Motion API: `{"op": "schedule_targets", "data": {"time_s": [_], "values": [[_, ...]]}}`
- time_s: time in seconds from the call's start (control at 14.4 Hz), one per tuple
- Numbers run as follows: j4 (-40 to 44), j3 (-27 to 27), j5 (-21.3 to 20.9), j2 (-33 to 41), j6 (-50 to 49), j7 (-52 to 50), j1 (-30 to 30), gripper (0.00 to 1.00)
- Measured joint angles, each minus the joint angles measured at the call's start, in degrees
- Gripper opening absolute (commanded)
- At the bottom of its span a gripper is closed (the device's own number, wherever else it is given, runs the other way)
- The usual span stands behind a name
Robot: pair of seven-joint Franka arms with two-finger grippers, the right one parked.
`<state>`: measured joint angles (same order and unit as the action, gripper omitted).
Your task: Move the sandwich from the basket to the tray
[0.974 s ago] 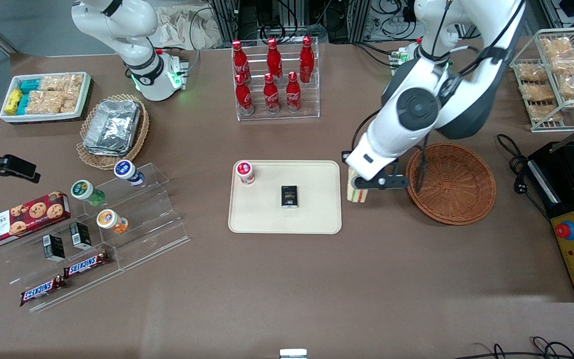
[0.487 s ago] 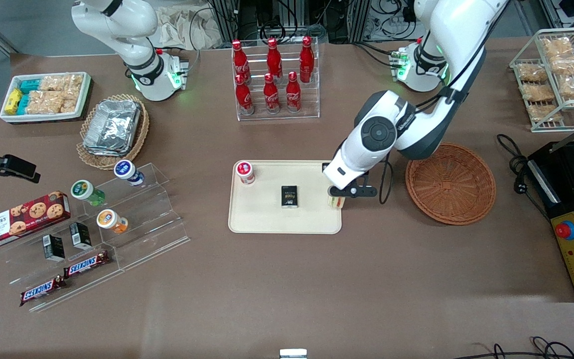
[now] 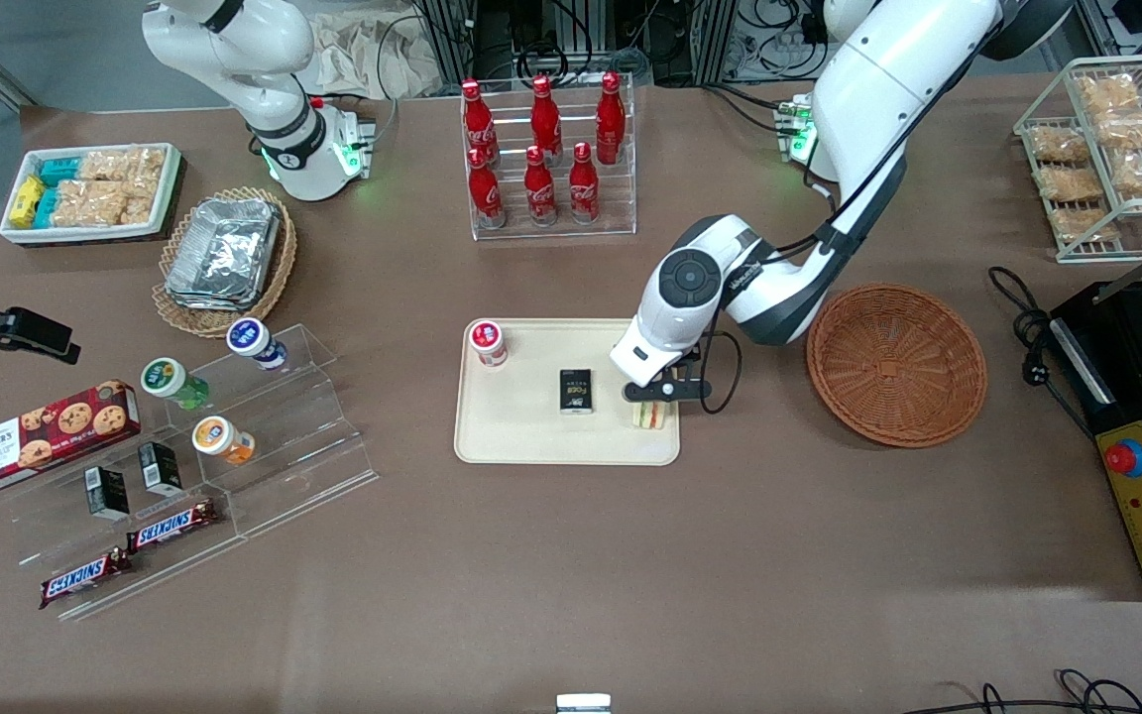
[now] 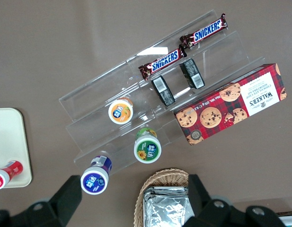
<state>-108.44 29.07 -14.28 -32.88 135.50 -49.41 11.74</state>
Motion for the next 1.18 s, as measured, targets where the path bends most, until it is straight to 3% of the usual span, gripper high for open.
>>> {"op": "schedule_targets", "data": {"time_s": [0.21,0.63,0.9,1.04,1.18], "values": [[0.8,0.0,0.0,-0.3,0.6,-1.6,0.0,1.00],[7.6,0.1,-0.2,2.3,-1.0,-18.6,0.0,1.00],[18.4,-0.3,-0.3,9.1,-22.6,-17.2,-1.3,1.00],[27.1,-0.6,0.9,10.8,-36.3,-9.7,-5.0,1.00],[32.0,-0.8,3.0,11.9,-43.4,-1.9,-10.2,1.00]]}}
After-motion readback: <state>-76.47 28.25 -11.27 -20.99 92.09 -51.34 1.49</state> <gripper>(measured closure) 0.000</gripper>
